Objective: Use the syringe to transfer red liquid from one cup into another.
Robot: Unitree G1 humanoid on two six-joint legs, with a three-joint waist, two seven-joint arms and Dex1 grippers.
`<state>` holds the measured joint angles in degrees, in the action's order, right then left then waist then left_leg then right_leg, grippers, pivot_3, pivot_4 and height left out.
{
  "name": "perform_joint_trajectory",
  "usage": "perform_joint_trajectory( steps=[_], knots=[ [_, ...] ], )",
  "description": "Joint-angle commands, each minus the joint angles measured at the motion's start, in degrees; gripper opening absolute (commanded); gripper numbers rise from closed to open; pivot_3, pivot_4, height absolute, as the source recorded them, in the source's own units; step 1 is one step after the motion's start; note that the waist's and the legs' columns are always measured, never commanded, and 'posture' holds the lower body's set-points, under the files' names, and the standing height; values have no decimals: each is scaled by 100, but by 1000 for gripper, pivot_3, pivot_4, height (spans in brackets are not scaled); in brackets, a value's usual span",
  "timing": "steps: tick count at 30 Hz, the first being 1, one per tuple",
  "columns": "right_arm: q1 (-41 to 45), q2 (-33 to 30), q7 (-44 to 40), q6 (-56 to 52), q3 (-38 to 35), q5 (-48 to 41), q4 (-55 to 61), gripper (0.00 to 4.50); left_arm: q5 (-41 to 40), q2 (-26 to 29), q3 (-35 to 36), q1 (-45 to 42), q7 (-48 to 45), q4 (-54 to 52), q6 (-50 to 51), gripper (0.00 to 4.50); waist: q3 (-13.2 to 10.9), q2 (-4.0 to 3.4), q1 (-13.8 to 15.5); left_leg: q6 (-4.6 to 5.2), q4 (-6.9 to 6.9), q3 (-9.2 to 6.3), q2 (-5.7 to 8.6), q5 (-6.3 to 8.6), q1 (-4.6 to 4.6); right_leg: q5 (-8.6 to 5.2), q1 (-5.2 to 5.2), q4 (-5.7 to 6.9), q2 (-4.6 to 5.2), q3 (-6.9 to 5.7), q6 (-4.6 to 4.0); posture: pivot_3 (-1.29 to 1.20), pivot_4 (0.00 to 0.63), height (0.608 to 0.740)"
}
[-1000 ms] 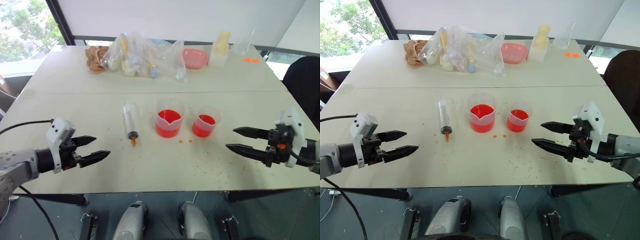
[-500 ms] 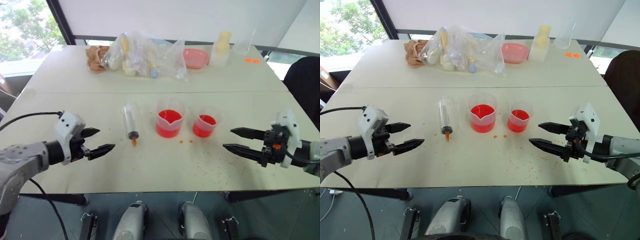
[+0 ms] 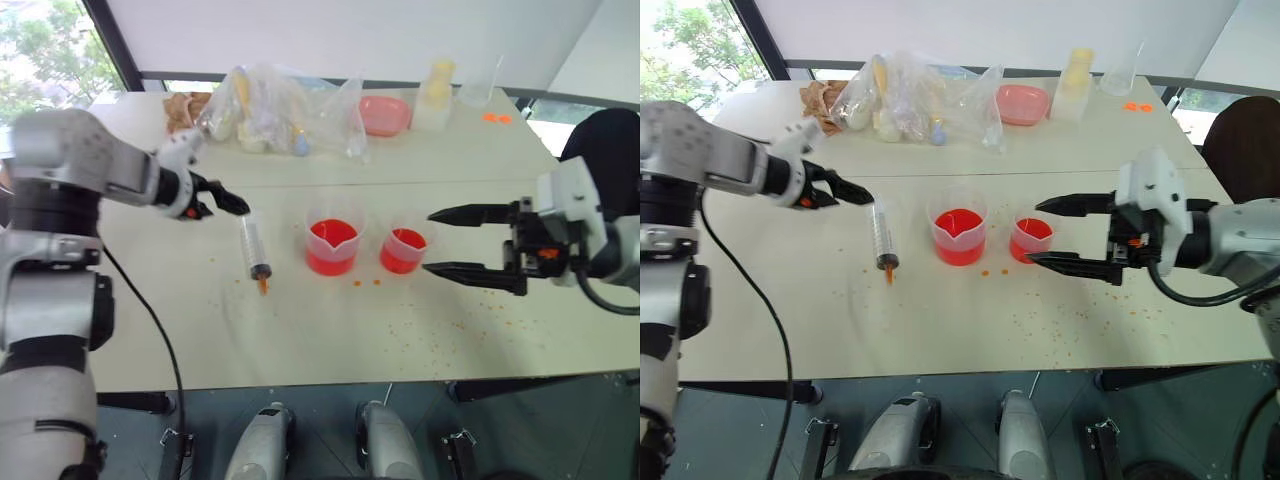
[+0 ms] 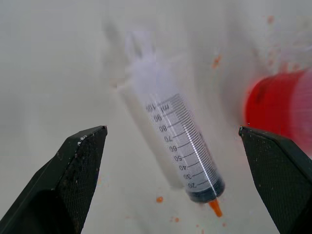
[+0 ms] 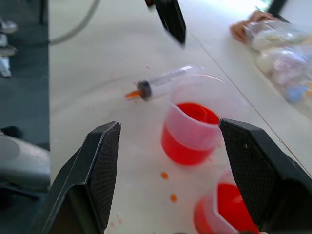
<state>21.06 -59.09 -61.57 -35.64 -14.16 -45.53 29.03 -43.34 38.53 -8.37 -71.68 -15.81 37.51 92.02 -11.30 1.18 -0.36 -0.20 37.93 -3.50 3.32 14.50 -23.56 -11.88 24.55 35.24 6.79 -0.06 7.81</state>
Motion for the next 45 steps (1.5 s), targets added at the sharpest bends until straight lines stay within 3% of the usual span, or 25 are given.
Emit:
perform_joint_trajectory(
  steps=[1, 8, 14, 17, 23, 24, 29, 33, 36, 39, 45],
  knots=[
    [130, 127, 138, 185, 90, 94, 256, 3374, 282, -316, 80, -506, 419, 600, 48, 4486, -4, 7, 1, 0, 0, -1, 1, 0, -3, 0, 1, -2, 0, 0, 0, 0, 150, 740],
    [-217, 329, 462, 136, 87, 39, 674, 3374, 1350, -1279, 991, -533, 1189, 1285, -274, 4486, -3, 7, 83, -1, 0, 1, 5, 1, -3, 1, 0, -5, 5, 1, 1, 0, 150, 740],
    [-513, 301, 617, 37, -9, 46, 832, 3374, 1960, -1696, 1179, -457, 1328, 1579, -966, 4486, -2, 7, 117, -4, 1, 1, 6, 0, -1, 2, -3, -7, 6, 2, 2, 0, 150, 740],
    [-575, 259, 644, -22, -93, 4, 848, 3374, 2138, -1832, 1298, -492, 1295, 1631, -1145, 3787, -2, 7, 119, -5, 3, 2, 8, 0, 0, 4, -6, -7, 8, 2, 4, 0, 150, 740],
    [-581, 214, 668, -112, -173, -38, 828, 3374, 2293, -1980, 1765, -403, 1428, 1631, -1280, 1598, -2, 7, 109, -6, 3, 1, 8, -1, 0, 5, -7, -7, 8, 1, 6, 0, 150, 740],
    [-586, 208, 670, -124, -183, -39, 815, 3374, 2311, -1974, 1780, -377, 1376, 1550, -1326, 1451, -2, 7, 103, -6, 3, 1, 8, -1, 1, 5, -7, -5, 8, 1, 6, 0, 150, 740],
    [-675, 162, 702, -197, -411, -78, 691, 3374, 2129, -1792, 2258, -668, 1036, 1212, -1673, 1440, -2, 8, 110, -7, 3, 3, 6, -1, 3, 6, -6, -3, 8, 1, 6, 0, 150, 740],
    [-391, 291, 939, -274, -1070, -458, 80, 3374, 1821, -1613, 2333, -1030, 26, 46, -2818, 1440, -7, 15, 121, -9, 5, 1, 6, -2, -5, 8, -3, -6, 8, 1, 4, 0, 150, 740],
    [20, 314, 1223, -21, -1228, -165, -493, 3374, 1718, -1764, 2321, -630, -588, -1214, -4256, 1440, -5, 12, 116, -12, 2, 2, 6, -1, -7, 13, -3, -18, 14, 2, 3, 0, 150, 740],
    [428, 384, 1573, 478, -1094, 460, -1069, 3374, 1142, -2054, 2575, -239, -1149, -1825, -4490, 1440, 10, -14, 111, -25, 2, 10, 6, 0, -1, 13, -6, -21, 16, 4, 3, 0, 150, 740],
    [1256, 603, 2108, 1327, -629, 1467, -1779, 3374, 764, -2286, 1805, 724, -2520, -2953, -4808, 1440, 8, -17, 59, -18, 4, 22, 5, 1, 7, 14, -7, -12, 3, 10, 1, 0, 150, 740]
  ],
)
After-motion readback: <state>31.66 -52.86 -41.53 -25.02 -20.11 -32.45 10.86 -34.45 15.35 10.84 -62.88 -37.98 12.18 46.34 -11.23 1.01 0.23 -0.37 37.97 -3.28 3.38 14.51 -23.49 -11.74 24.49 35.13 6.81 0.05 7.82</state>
